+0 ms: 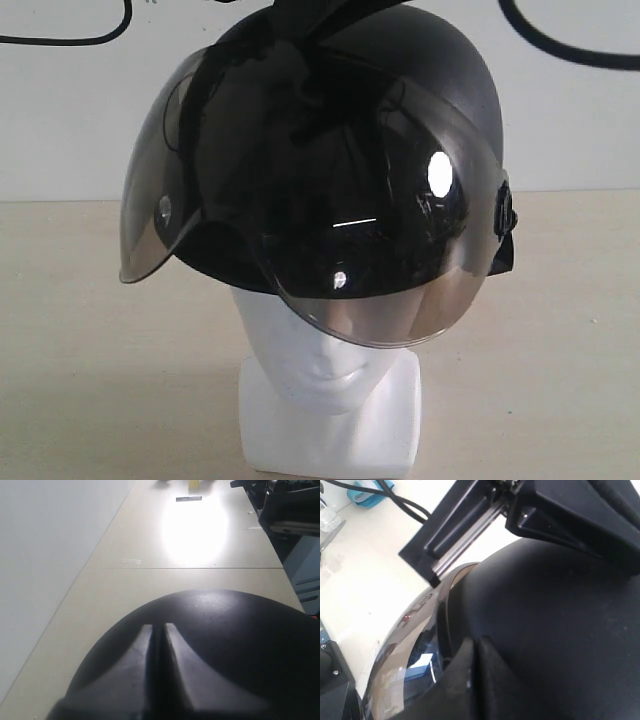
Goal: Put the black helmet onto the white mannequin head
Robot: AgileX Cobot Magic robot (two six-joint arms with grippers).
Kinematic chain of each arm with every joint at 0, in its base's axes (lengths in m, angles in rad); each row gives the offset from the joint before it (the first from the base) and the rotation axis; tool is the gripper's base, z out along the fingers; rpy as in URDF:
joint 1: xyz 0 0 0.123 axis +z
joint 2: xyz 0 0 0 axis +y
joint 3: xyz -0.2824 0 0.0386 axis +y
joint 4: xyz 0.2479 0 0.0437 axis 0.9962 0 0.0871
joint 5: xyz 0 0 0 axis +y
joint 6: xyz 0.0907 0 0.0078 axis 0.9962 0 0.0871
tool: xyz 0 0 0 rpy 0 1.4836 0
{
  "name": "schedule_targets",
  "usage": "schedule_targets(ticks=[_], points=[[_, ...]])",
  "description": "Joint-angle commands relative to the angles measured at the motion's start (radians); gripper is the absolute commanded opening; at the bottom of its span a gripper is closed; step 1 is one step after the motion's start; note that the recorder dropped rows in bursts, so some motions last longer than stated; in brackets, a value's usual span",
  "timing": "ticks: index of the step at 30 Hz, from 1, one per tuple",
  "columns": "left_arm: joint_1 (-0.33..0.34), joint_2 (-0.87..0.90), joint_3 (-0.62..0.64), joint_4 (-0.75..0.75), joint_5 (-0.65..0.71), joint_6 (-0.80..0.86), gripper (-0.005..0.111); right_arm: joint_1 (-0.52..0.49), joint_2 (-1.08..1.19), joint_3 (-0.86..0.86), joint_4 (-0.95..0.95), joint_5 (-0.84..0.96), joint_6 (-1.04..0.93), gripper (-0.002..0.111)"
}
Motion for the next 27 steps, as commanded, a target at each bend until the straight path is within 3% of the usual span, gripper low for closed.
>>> schedule_targets(ticks=[1,27], points=[[-0.007,0.011,0.004,0.057,0.029,-0.005,0.004,0.002,0.011,0.056,0.010,0.094,-0.002,0.000],[-0.007,0.011,0.004,0.057,0.029,-0.005,0.004,0.002,-0.029,0.231,0.009,0.094,-0.009,0.000]])
